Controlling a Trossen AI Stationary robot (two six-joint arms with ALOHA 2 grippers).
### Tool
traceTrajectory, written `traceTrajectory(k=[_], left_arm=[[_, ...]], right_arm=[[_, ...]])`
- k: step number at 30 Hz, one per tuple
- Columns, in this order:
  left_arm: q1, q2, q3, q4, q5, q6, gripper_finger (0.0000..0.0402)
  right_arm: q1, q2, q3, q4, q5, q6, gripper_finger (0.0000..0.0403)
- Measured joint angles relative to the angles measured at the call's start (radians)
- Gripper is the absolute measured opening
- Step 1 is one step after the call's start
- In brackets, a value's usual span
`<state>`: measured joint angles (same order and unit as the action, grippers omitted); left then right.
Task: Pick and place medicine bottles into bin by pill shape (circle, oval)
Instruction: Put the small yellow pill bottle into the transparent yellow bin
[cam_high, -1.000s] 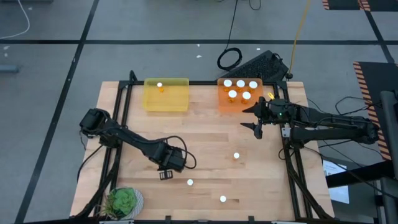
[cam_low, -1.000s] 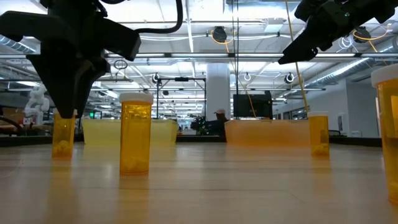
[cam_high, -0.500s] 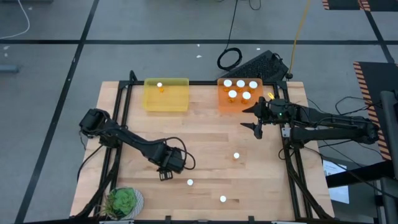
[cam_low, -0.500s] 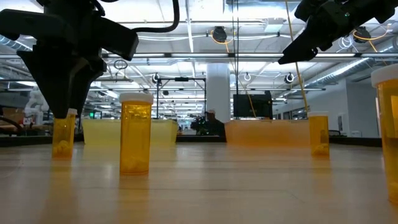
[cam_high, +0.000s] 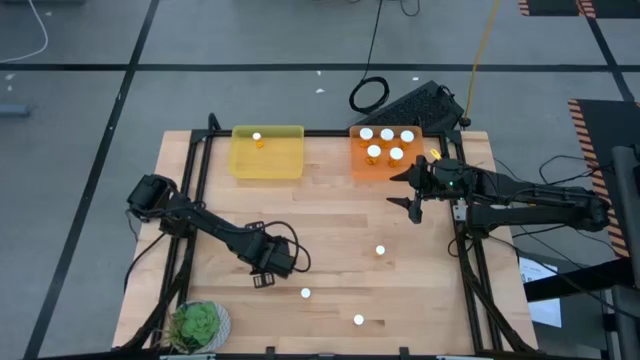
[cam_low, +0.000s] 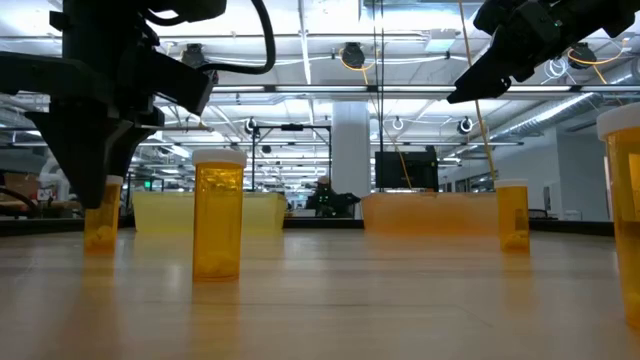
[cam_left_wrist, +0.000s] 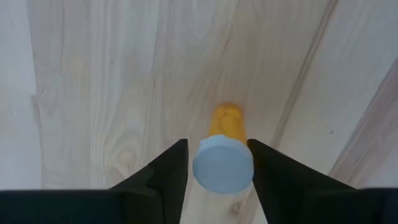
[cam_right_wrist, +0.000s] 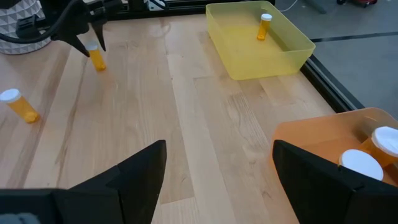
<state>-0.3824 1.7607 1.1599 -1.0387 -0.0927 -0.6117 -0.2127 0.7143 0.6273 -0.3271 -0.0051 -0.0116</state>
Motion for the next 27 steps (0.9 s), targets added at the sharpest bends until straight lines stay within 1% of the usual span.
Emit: traceTrajectory(k=[11,16,21,27], left_arm=[[0.0,-0.002,0.0,0.002,-0.001,0.001,0.0117],[0.005,-0.012,0.025,-0.001,0.001,0.001,0.0118],[0.025,-0.042,0.055,-0.01,0.013,0.04,0.0119],[0.103,-0.119,0.081,-0.036,0.025,0.129,0.0119]], right_arm=[[0.0,0.0,0.0,0.0,0.0,0.0,0.0287],[0.0,0.0,0.0,0.0,0.0,0.0,0.0287],[0.0,0.0,0.0,0.001,0.001,0.0,0.0287],[0.0,0.0,0.0,0.008,0.001,0.0,0.0287]])
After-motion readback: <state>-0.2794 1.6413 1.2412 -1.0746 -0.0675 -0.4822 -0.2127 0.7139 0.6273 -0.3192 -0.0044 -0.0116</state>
